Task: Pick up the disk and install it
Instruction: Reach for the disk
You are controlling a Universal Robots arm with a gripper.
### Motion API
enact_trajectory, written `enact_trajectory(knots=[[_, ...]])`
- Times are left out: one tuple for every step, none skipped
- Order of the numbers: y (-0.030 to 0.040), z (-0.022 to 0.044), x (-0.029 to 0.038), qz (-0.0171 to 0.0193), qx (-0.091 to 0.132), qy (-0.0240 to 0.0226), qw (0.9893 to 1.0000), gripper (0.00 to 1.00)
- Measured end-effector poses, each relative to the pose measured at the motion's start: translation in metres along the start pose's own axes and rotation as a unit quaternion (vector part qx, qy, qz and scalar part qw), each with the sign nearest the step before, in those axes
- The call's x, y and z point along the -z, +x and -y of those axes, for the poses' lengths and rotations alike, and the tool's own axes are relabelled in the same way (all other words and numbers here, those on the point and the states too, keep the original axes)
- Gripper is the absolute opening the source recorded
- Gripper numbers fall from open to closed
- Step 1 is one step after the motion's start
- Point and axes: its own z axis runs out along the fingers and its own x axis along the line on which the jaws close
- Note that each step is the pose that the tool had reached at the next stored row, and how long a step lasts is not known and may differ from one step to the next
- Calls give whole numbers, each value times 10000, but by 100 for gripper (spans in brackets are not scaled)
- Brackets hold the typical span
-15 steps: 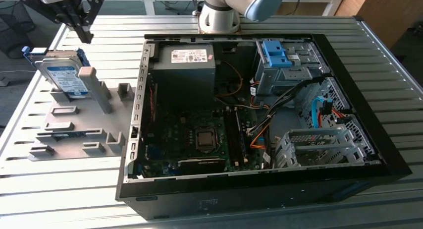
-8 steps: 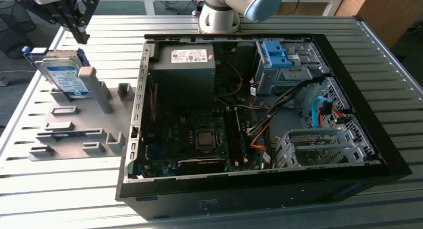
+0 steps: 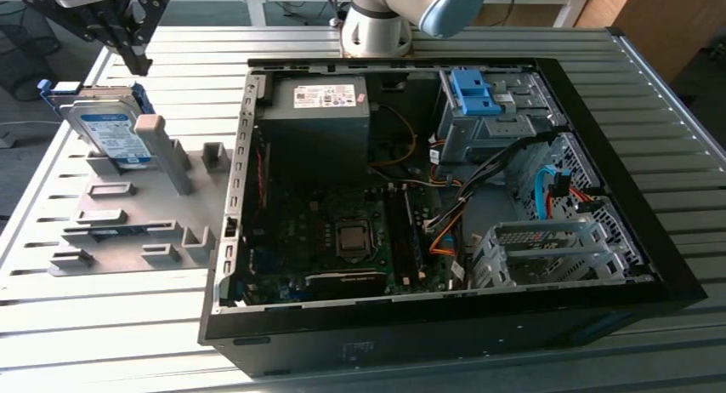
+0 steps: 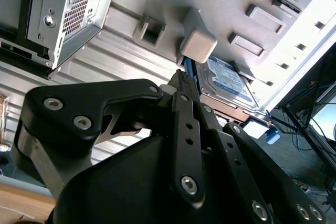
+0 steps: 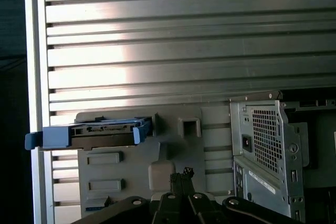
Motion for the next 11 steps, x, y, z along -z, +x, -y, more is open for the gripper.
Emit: enact_trajectory(knots=[[8, 1, 0, 0, 0, 0, 10000, 11], [20, 1, 0, 0, 0, 0, 10000, 11], [39, 1, 0, 0, 0, 0, 10000, 11], [60, 2, 0, 0, 0, 0, 10000, 11], [85, 3, 0, 0, 0, 0, 10000, 11], [111, 2, 0, 0, 0, 0, 10000, 11], [138, -1, 0, 0, 1, 0, 10000, 11], [167, -8, -1, 0, 1, 0, 10000, 11], [199, -16, -3, 0, 1, 0, 10000, 11], [230, -24, -4, 0, 0, 0, 10000, 11], [257, -32, -5, -1, 0, 0, 10000, 11]])
